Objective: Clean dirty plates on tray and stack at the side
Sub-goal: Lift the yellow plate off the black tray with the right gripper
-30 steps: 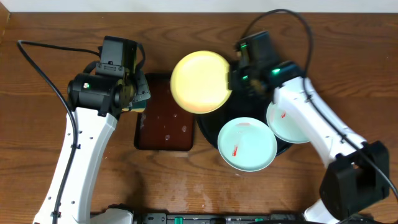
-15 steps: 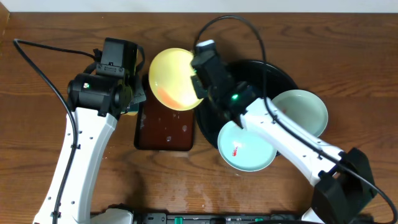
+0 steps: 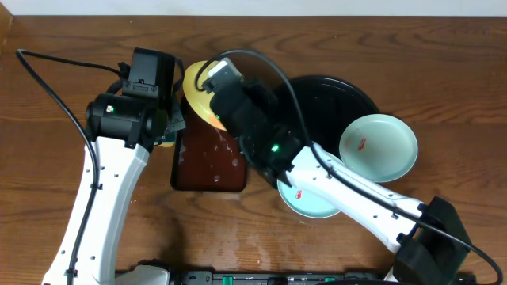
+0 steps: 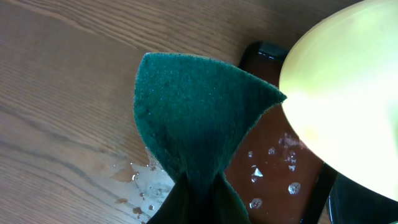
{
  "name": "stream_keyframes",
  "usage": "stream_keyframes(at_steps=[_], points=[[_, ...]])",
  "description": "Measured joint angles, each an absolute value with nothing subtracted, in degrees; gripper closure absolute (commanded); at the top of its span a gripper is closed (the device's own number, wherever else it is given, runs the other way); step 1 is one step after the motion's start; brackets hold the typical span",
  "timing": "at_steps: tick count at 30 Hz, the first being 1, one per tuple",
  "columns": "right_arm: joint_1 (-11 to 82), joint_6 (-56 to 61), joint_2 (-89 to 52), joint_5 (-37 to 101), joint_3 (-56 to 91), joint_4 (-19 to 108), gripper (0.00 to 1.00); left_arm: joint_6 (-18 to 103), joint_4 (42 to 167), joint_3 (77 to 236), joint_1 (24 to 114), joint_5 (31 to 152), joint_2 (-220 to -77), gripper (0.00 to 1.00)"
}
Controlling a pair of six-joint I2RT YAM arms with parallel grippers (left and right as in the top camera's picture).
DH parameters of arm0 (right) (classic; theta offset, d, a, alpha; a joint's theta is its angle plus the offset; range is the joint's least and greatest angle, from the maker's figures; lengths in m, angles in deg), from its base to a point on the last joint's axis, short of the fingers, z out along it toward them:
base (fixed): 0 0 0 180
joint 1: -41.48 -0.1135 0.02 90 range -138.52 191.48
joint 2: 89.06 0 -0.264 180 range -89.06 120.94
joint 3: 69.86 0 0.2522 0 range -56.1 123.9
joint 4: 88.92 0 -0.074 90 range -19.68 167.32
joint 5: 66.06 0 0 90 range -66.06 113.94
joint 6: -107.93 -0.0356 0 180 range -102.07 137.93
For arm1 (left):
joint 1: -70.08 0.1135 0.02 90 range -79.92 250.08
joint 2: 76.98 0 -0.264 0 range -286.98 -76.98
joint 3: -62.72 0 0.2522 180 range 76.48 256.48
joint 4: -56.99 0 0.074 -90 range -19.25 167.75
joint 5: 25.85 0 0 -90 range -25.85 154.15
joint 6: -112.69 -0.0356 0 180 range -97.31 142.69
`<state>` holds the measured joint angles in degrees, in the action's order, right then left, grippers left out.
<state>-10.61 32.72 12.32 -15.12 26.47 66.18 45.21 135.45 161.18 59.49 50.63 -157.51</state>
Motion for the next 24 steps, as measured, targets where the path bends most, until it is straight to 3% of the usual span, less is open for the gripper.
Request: stream_keyframes(at_steps=[9, 24], points=[[-12.9, 41.5, 12.3, -21.5, 26.5, 69.5, 0.99, 45.2, 135.5, 161.2, 59.5, 50.4, -157.5, 0.92], [-13.1, 41.6, 12.3, -24.3, 26.5, 67.6, 0.99, 45.4, 135.7, 161.2, 59.5, 50.4, -157.5, 0.93]])
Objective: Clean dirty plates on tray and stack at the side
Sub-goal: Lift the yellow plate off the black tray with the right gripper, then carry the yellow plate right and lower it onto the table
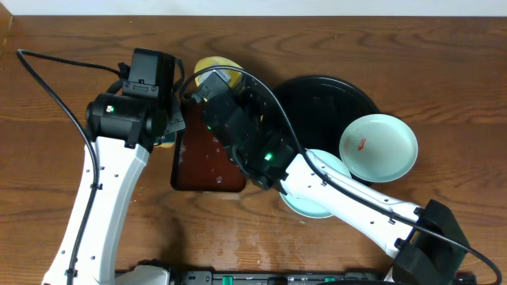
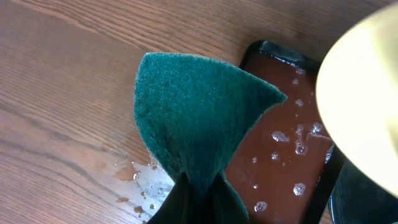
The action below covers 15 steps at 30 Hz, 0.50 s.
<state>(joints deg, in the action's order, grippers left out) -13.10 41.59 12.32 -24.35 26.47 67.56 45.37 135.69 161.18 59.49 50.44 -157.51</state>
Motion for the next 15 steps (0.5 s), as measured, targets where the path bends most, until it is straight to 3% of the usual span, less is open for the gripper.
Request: stream_keyframes(at_steps=[9, 15], points=[[-9.8, 30.2, 12.3, -18.5, 26.5, 63.2, 0.99, 45.6, 135.7, 161.2, 59.5, 50.2, -157.5, 0.92], [-5.9, 19.3, 12.3, -7.0, 26.5, 59.5, 0.99, 45.6, 135.7, 161.2, 59.5, 50.2, -157.5, 0.92]])
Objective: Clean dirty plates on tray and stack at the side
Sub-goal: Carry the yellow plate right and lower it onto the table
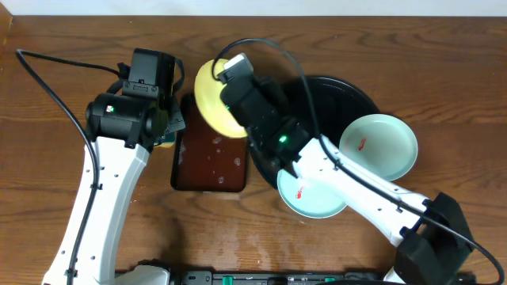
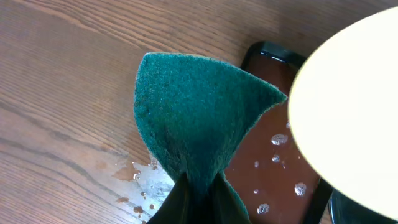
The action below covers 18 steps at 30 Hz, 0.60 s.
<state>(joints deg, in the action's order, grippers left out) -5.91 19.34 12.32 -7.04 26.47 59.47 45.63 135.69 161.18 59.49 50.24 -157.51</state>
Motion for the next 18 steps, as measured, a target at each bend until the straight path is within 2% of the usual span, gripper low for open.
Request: stream_keyframes(at_steps=[7, 13, 18], points=[[2.9, 8.3, 12.3, 12.9, 26.5, 57.0, 0.99, 45.6, 135.7, 161.2, 59.5, 50.2, -157.5, 0.92], [17.8, 1.3, 12.3, 28.4, 26.5, 55.2, 0.99, 45.6, 135.7, 161.2, 59.5, 50.2, -157.5, 0.92], [32.0, -0.5, 12.3, 33.2, 26.5, 49.3, 0.99, 45.6, 135.7, 161.2, 59.5, 50.2, -157.5, 0.92]])
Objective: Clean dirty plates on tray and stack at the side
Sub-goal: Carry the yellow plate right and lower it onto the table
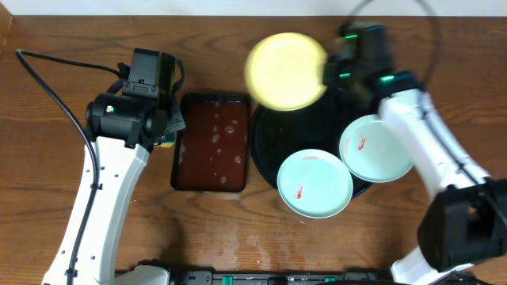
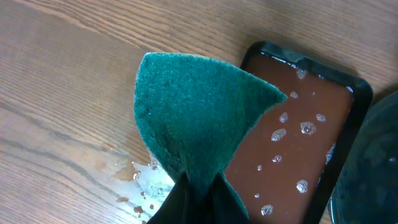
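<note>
A yellow plate (image 1: pixel 285 59) hangs blurred over the far rim of the round black tray (image 1: pixel 269 150), and my right gripper (image 1: pixel 331 70) is shut on its right edge. Two pale green plates lie on that tray, each with a red smear: one at the front (image 1: pixel 314 184) and one at the right (image 1: pixel 378 148). My left gripper (image 2: pixel 198 190) is shut on a folded green sponge (image 2: pixel 199 118) beside the left edge of the brown water tray (image 2: pixel 292 143). From overhead, the left gripper (image 1: pixel 170 128) sits at that tray's left side.
The brown water tray (image 1: pixel 210 142) with foam bubbles stands between the left arm and the black tray. Spilled water wets the wooden table (image 2: pixel 143 183) under the sponge. A black cable (image 1: pixel 47 75) loops at the far left.
My right arm has swung to the right with the yellow plate, from over the water tray's far right corner to above the black tray's far rim. The left gripper and sponge have not moved.
My right gripper held the yellow plate over the far end of the water tray, next to the sponge. Then the plate was further left and mostly hidden under the arm, then over the tray's far right corner, and now over the black tray. The left arm stayed still.
</note>
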{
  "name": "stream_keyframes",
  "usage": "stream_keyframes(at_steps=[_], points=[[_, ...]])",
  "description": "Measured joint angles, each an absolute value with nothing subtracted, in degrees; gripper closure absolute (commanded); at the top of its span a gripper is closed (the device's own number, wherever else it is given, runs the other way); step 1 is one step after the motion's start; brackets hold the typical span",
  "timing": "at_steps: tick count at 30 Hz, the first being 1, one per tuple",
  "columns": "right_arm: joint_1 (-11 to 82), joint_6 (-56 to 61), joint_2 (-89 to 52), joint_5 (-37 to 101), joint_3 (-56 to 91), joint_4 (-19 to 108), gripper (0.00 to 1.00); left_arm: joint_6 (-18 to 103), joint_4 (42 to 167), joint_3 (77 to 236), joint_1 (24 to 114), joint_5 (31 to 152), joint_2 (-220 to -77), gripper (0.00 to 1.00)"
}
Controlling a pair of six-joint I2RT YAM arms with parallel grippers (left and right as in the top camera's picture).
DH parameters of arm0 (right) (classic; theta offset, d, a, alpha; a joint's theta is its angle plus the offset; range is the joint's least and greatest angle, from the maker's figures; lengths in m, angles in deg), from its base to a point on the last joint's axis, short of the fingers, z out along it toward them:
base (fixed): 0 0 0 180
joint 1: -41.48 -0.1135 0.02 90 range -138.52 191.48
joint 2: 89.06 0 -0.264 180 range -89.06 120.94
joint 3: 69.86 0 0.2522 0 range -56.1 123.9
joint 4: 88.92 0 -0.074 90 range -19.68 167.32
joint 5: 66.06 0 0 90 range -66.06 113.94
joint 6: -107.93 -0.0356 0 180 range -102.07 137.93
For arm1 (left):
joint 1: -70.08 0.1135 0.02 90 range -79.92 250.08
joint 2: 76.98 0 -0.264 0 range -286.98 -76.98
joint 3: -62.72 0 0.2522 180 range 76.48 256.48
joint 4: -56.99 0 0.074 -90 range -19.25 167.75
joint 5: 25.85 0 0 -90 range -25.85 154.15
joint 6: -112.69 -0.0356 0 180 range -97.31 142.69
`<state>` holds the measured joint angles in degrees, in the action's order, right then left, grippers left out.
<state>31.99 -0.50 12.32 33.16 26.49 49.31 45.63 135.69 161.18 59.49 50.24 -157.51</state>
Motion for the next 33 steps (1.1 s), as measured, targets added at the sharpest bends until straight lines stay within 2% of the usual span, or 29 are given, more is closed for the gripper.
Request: stream_keyframes(at_steps=[8, 15, 23, 27, 33], points=[[53.1, -1.0, 12.3, 34.6, 26.5, 39.3, 0.99, 45.6, 135.7, 161.2, 59.5, 50.2, -157.5, 0.92], [66.7, -0.3, 12.3, 30.9, 26.3, 32.8, 0.99, 45.6, 135.7, 161.2, 59.5, 50.2, -157.5, 0.92], [70.2, 0.2, 12.3, 22.3, 17.0, 37.4, 0.99, 45.6, 135.7, 161.2, 59.5, 50.2, -157.5, 0.93], [70.2, 0.3, 12.3, 20.9, 11.0, 44.1, 0.99, 45.6, 135.7, 161.2, 59.5, 50.2, -157.5, 0.92], [70.2, 1.0, 12.3, 20.0, 9.1, 47.3, 0.99, 45.6, 135.7, 161.2, 59.5, 50.2, -157.5, 0.92]])
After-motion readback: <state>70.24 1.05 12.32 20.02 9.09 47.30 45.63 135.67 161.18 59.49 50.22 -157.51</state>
